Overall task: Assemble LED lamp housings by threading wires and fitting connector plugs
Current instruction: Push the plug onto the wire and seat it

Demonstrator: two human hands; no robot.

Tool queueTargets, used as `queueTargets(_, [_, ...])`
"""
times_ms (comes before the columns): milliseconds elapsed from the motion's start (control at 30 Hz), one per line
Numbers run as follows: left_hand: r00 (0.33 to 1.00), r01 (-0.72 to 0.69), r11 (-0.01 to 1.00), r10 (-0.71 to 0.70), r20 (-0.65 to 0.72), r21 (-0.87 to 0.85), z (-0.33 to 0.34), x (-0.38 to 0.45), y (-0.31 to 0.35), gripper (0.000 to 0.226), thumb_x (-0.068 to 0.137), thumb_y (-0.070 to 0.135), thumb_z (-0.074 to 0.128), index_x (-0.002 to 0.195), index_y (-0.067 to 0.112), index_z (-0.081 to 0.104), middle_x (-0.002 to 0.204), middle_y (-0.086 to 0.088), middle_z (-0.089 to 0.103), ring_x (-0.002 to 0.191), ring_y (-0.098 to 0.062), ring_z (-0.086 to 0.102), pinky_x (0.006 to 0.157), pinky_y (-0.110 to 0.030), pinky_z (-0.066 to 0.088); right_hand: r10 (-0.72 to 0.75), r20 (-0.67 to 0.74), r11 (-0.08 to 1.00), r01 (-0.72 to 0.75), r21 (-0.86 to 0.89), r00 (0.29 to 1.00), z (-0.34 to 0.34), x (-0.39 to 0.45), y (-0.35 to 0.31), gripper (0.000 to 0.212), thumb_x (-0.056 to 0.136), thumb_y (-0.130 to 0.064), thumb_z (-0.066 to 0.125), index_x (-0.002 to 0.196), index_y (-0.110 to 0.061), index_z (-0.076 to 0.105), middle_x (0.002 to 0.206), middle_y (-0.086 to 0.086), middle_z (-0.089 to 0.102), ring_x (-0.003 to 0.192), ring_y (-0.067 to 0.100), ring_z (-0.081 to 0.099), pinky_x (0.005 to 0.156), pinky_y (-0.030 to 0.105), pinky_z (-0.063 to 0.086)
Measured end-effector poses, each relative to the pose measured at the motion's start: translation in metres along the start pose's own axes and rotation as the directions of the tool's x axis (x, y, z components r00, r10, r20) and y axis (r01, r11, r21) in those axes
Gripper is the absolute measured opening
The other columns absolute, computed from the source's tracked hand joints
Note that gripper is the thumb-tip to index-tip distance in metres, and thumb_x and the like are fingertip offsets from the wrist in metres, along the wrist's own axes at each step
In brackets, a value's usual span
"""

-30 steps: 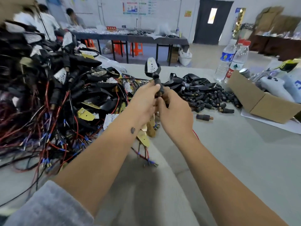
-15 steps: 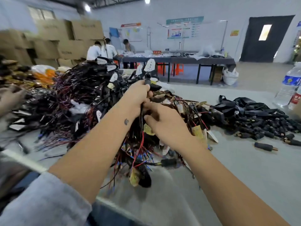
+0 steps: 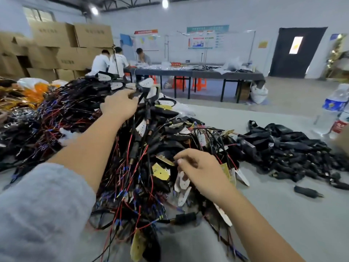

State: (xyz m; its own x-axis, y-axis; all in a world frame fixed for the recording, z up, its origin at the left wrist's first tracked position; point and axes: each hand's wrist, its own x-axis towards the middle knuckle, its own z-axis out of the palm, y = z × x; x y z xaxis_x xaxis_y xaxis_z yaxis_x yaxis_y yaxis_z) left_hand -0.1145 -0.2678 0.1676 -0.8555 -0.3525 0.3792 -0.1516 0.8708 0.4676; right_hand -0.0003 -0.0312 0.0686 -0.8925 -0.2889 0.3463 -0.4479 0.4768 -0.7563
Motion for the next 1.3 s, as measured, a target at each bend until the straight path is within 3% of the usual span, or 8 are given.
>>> queueTargets(233, [0.958,0.110,0.990,-0.082,-0.274,0.088,0.019,-0.016,0.011,0.039,0.096,0.027,0.049,0.133,0.016,0.050,0.140,-0.018,0.039,0.134,-0.039,0.028,0.107,-0.052,0.025,0.182,-0.076,0.983,-0.180,0.028,0.980,-0.041,-0.030,0.049,0.020,0.096,-0.016,0.054,0.086,-0.025,0.069,0.074,-0.001,0.068,0.066,0.016,0.064,0.066,0.042,0.053])
queueTargets(367, [0.940,-0.129,0.991,0.107,-0.325,-0.047,0.027,-0.042,0.050,0.027,0.093,0.021,0.048,0.116,0.028,0.062,0.135,-0.008,0.047,0.132,-0.033,0.033,0.106,-0.048,0.029,0.240,-0.158,0.970,-0.244,-0.010,0.958,-0.061,-0.047,0.076,0.021,0.095,-0.017,0.054,0.085,-0.026,0.071,0.074,-0.005,0.069,0.072,0.015,0.065,0.075,0.043,0.055])
queueTargets(500, [0.904,-0.343,0.818,0.421,0.073,-0.462,0.058,-0.096,0.094,0.021,0.092,0.015,0.050,0.095,0.026,0.067,0.102,0.001,0.070,0.091,-0.015,0.062,0.088,-0.037,0.051,0.317,-0.207,0.940,-0.336,-0.062,0.925,-0.071,-0.070,0.111,0.020,0.095,-0.016,0.053,0.087,-0.022,0.070,0.080,-0.005,0.068,0.078,0.020,0.063,0.079,0.042,0.053])
queueTargets(667, [0.589,-0.520,0.785,0.616,0.523,-0.338,0.128,-0.153,0.116,0.041,0.087,0.002,0.049,0.111,0.031,0.067,0.121,0.004,0.062,0.102,-0.011,0.059,0.094,-0.031,0.048,0.310,-0.282,0.912,-0.368,-0.183,0.908,-0.081,-0.091,0.140,0.021,0.093,-0.012,0.055,0.085,-0.028,0.067,0.084,-0.014,0.061,0.085,0.008,0.054,0.069,0.014,0.037])
queueTargets(867, [0.818,-0.442,0.897,0.415,0.398,-0.027,0.175,-0.176,0.109,0.034,0.093,0.034,0.047,0.120,0.051,0.058,0.161,-0.016,0.014,0.149,-0.030,-0.011,0.119,-0.046,-0.001,0.276,-0.276,0.929,-0.329,-0.169,0.920,-0.081,-0.091,0.146,0.017,0.092,-0.018,0.057,0.083,-0.027,0.068,0.083,-0.019,0.061,0.084,-0.009,0.052,0.068,0.005,0.035])
queueTargets(1033, [0.891,-0.384,0.912,0.407,0.198,-0.148,0.181,-0.177,0.107,0.029,0.091,0.025,0.052,0.104,0.044,0.070,0.111,0.004,0.068,0.142,-0.025,0.023,0.113,-0.040,0.005,0.240,-0.261,0.933,-0.296,-0.203,0.935,-0.082,-0.091,0.149,0.016,0.092,-0.019,0.056,0.086,-0.024,0.070,0.084,-0.020,0.059,0.084,-0.011,0.050,0.070,0.007,0.035])
queueTargets(1133, [0.931,-0.321,0.907,0.355,0.083,-0.273,0.177,-0.181,0.108,0.027,0.090,0.019,0.056,0.094,0.038,0.074,0.081,0.024,0.051,0.131,-0.019,0.037,0.106,-0.033,0.014,0.260,-0.276,0.942,-0.306,-0.139,0.925,-0.081,-0.091,0.149,0.018,0.092,-0.017,0.057,0.083,-0.026,0.069,0.083,-0.018,0.061,0.082,-0.007,0.053,0.070,0.012,0.037])
queueTargets(1300, [0.937,-0.278,0.871,0.339,0.086,-0.405,0.162,-0.181,0.110,0.014,0.089,0.024,0.065,0.096,0.031,0.074,0.078,0.014,0.067,0.084,-0.017,0.066,0.091,-0.040,0.051,0.317,-0.286,0.942,-0.335,-0.017,0.904,-0.084,-0.092,0.147,0.021,0.093,-0.017,0.056,0.080,-0.027,0.069,0.072,-0.014,0.063,0.072,0.002,0.056,0.064,0.022,0.037])
